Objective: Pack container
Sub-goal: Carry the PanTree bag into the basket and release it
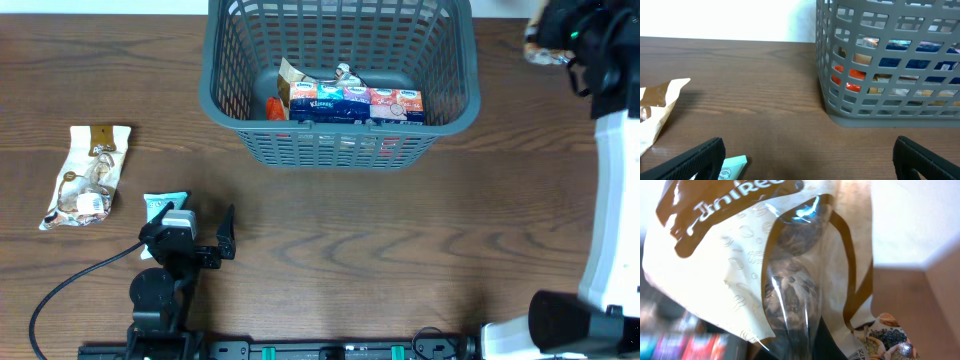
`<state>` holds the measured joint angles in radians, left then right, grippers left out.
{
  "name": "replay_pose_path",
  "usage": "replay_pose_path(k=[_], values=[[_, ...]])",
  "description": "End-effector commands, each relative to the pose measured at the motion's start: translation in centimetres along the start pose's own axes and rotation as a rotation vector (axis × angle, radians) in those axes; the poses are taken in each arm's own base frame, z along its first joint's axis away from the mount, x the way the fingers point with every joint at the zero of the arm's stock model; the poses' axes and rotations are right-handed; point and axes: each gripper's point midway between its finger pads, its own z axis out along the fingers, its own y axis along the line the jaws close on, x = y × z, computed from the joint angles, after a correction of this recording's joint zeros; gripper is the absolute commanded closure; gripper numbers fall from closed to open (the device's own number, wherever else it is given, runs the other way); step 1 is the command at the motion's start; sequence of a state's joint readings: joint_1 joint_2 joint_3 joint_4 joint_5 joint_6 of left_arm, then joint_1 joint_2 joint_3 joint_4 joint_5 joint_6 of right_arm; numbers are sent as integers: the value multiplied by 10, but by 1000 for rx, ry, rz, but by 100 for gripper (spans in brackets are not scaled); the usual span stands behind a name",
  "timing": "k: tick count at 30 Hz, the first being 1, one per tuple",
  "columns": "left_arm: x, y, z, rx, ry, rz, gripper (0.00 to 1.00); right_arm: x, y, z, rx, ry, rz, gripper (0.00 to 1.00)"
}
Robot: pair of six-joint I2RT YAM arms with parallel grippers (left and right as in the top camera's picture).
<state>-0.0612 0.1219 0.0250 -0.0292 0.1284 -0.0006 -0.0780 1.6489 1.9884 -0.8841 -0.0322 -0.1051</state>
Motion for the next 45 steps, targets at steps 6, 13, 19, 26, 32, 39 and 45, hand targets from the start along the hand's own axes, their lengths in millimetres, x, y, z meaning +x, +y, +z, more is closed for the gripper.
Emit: replay_pose_path(k=[6,13,19,26,32,39,45], values=[[16,-3,1,21,48,-8,1,30,142,-21,-441,-67,-920,99],[16,-3,1,21,48,-8,1,26,193,-28,-514,-163,-1067,99],[16,-3,1,21,48,-8,1,45,212,-3,-596,-104,-1018,99],[16,-3,1,21,48,-8,1,86,224,54,-650,36,-984,99],[16,-3,1,21,48,-8,1,110,232,99,-637,142,-819,99],[16,-3,1,21,48,-8,1,147,236,125,-665,258,-786,99],[16,-3,1,21,48,-8,1,158,235,124,-679,304,-783,54]])
